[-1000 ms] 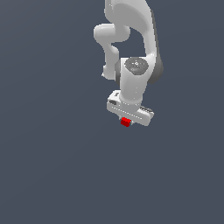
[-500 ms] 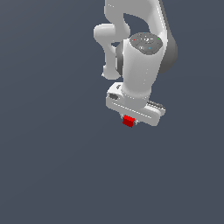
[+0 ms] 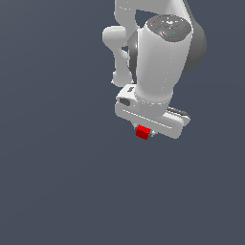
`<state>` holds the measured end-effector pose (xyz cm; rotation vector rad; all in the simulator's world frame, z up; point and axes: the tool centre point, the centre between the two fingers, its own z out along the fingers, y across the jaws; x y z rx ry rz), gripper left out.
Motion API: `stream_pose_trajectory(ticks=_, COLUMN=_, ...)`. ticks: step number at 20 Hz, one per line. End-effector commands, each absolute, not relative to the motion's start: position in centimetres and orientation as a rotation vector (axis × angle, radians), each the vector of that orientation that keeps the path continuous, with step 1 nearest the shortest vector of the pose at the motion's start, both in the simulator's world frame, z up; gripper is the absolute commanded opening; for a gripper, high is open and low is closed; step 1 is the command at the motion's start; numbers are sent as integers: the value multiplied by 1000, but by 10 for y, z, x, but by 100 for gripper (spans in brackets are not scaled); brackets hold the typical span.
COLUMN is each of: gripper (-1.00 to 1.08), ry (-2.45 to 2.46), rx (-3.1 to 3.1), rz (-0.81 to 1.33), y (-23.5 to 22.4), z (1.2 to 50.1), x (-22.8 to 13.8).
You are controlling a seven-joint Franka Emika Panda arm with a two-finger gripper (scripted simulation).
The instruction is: Pick up the red cube and move it to a goal position.
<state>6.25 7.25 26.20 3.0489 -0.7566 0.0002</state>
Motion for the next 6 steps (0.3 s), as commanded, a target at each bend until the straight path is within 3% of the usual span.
stream_pose_trajectory(ticks=1, gripper=-100, ry=-756, rx=3049, rz=0, y=73, z=267, x=66)
stream_pose_trajectory(ticks=6, gripper=-100, ry=-756, rx=3049, rz=0, y=73, z=269, x=68)
